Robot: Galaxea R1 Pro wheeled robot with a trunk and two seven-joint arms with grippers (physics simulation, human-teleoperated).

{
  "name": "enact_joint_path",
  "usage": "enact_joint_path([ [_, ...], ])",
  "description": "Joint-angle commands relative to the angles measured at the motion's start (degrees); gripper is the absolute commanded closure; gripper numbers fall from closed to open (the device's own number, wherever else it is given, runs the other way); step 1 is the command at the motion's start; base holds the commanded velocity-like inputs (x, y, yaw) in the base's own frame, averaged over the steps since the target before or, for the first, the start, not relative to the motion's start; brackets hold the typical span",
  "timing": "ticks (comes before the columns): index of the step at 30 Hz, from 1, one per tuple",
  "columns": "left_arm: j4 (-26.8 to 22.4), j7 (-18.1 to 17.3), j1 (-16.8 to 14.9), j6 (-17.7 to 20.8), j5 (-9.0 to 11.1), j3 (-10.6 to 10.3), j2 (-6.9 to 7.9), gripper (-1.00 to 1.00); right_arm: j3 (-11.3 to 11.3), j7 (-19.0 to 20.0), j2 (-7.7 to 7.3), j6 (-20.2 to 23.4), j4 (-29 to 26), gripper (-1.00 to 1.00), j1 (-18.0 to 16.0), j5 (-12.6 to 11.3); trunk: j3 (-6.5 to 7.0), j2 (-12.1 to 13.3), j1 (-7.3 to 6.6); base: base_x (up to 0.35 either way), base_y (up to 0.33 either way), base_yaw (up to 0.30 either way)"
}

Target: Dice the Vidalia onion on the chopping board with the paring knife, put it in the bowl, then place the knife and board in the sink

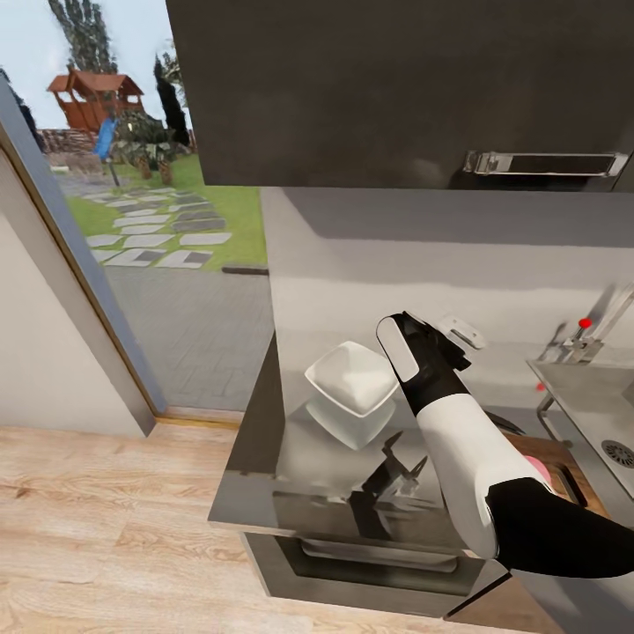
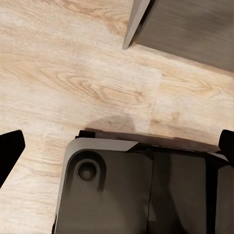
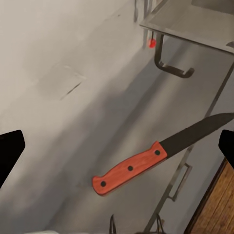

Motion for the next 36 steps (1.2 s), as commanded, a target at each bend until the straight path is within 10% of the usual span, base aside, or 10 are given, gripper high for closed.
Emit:
enact_joint_path([
  [1,-0.1,-0.1,0.0,0.1,0.6,-0.1,0.05,-1.00,0.0,-0.3,0.00,0.6,0.0,-1.00,0.0,-0.2,-0.08,-0.1,0.02,0.000,0.000,0.000],
  [26,0.1,-0.1,0.0,0.2,0.6,0.0,0.14,-1.00,-0.7,-10.2,0.00,0.6,-0.9,-1.00,-0.1,-6.5,-0.08,-0.1,0.02,0.000,0.000,0.000],
  [36,0.2,-0.1,0.0,0.2,0.6,0.0,0.12,-1.00,-7.0,-12.0,0.00,0.6,-1.6,-1.00,-0.1,-6.5,-0.08,-0.1,0.02,0.000,0.000,0.000],
])
